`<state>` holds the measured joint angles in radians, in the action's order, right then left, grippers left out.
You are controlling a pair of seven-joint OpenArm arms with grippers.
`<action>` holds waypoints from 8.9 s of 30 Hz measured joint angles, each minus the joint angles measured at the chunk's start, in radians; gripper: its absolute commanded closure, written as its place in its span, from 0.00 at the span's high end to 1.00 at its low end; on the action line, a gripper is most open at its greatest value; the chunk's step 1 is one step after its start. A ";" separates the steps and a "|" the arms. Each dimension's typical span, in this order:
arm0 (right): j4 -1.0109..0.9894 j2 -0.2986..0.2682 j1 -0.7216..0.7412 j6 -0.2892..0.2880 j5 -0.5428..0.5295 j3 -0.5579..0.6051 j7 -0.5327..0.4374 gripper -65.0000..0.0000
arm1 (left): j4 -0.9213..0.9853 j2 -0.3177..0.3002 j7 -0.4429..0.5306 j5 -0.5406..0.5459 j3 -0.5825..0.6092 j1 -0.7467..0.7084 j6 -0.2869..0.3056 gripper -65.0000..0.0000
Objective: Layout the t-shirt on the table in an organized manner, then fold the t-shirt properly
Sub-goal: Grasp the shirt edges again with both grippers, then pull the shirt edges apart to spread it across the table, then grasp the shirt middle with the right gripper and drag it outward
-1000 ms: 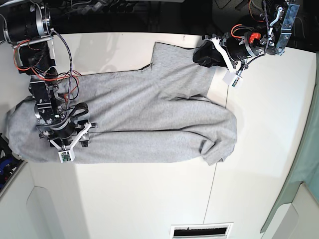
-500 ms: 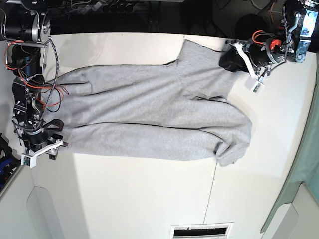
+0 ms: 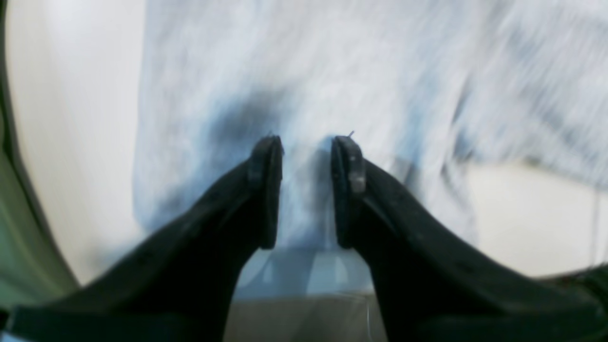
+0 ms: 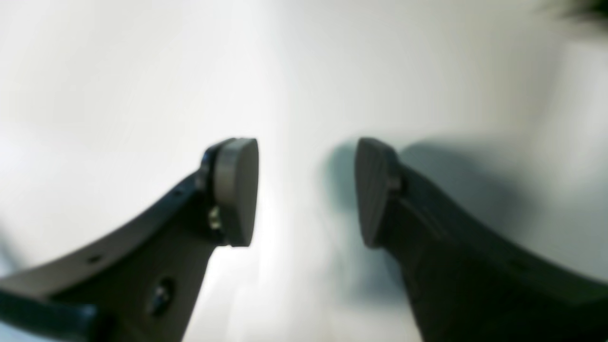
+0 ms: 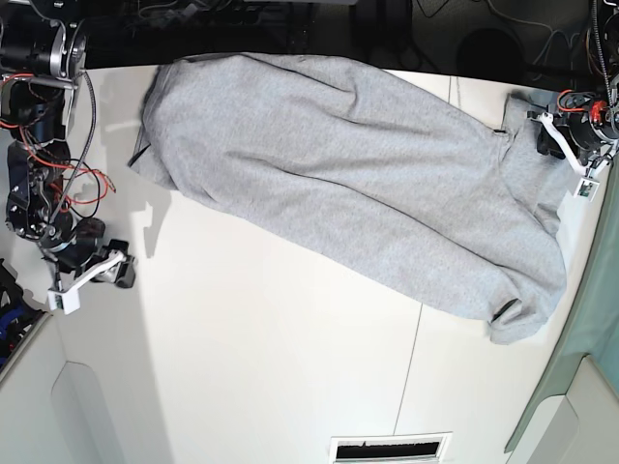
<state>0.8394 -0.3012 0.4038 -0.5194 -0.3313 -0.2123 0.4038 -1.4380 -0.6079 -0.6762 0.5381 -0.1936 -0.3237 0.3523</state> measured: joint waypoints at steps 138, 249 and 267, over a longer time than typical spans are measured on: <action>0.405 -0.164 -0.074 -0.042 -0.125 0.177 0.158 0.00 | 0.019 0.181 0.057 0.185 0.024 -0.034 0.177 0.00; 0.053 0.146 0.208 0.028 0.124 0.254 -0.057 0.59 | 0.026 -0.060 0.021 0.010 0.030 0.020 0.235 0.00; 0.067 -0.032 -0.055 -0.039 -0.016 0.252 -0.055 0.00 | 0.303 -0.062 0.048 -0.029 0.091 0.295 0.162 0.00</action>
<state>0.9062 -0.3332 0.3489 -0.5579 -0.3470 0.0399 0.3489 -1.1351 -0.6701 -0.6277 0.5095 -0.1028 -0.0284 0.5144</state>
